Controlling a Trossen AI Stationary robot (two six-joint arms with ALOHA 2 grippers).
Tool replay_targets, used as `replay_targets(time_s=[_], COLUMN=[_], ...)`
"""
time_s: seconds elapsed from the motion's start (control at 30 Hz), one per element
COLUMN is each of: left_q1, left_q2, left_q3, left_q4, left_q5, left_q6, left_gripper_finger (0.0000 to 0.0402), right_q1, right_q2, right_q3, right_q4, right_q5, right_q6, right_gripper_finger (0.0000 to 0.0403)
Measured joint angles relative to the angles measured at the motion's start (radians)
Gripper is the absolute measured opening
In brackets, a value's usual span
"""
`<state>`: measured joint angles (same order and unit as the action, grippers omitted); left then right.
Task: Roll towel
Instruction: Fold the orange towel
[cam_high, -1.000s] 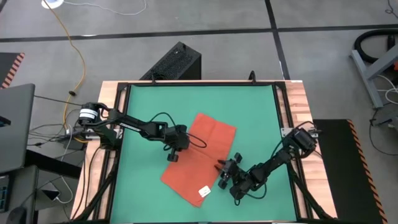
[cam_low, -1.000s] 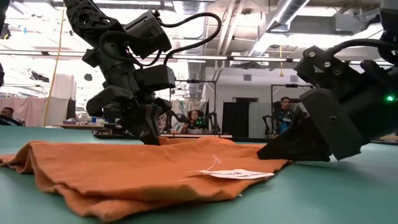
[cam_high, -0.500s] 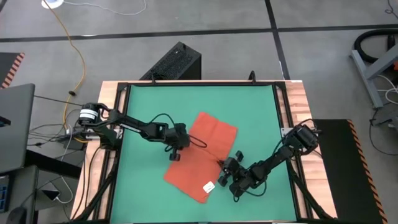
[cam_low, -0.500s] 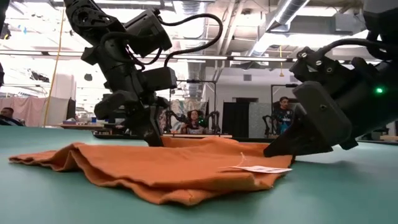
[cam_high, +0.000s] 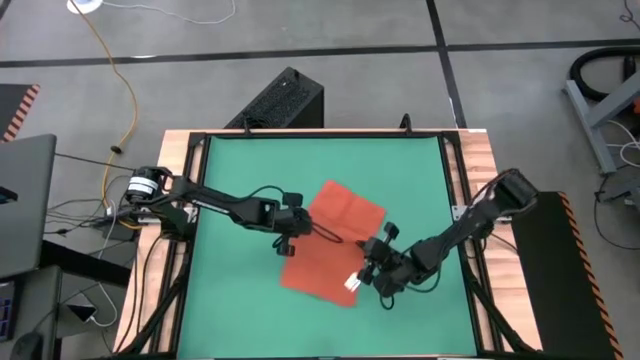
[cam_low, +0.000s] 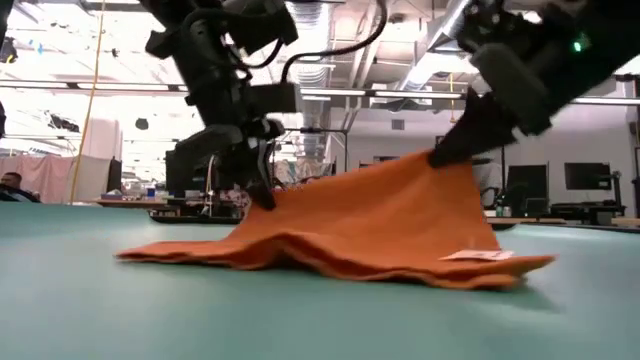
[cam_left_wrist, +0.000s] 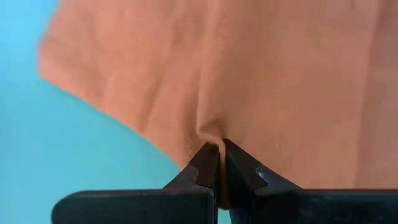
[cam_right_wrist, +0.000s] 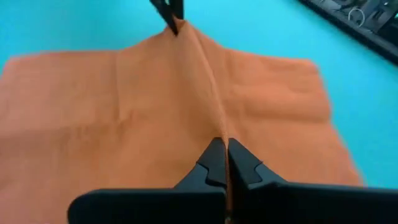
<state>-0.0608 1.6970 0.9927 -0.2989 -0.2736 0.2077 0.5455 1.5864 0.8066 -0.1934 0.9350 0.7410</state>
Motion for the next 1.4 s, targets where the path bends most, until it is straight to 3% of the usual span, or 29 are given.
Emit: replay_targets(time_s=[0.23, 0.57, 0.87, 1.17, 1.4], left_q1=[0.015, 0.122, 0.273, 0.364, 0.367], left_q2=[0.0, -0.002, -0.002, -0.002, -0.025], left_q3=[0.101, 0.186, 0.19, 0.19, 0.19], left_q4=[-0.032, -0.041, 0.186, 0.397, 0.484], left_q5=[-0.106, -0.292, -0.341, -0.38, -0.419], left_q6=[0.104, 0.219, 0.399, 0.616, 0.697], left_gripper_finger=[0.0, 0.0, 0.0, 0.0, 0.0], right_q1=[-0.113, -0.302, -0.482, -0.63, -0.655], right_q2=[-0.124, -0.245, -0.259, -0.258, -0.258], right_q3=[0.0, 0.0, 0.0, 0.002, 0.002], right_q4=[-0.047, -0.061, -0.035, 0.236, 0.436], right_q5=[0.04, 0.088, 0.115, 0.166, 0.166], right_q6=[-0.22, -0.538, -0.745, -1.078, -1.265], right_gripper_finger=[0.0007, 0.0007, 0.0007, 0.0007, 0.0007])
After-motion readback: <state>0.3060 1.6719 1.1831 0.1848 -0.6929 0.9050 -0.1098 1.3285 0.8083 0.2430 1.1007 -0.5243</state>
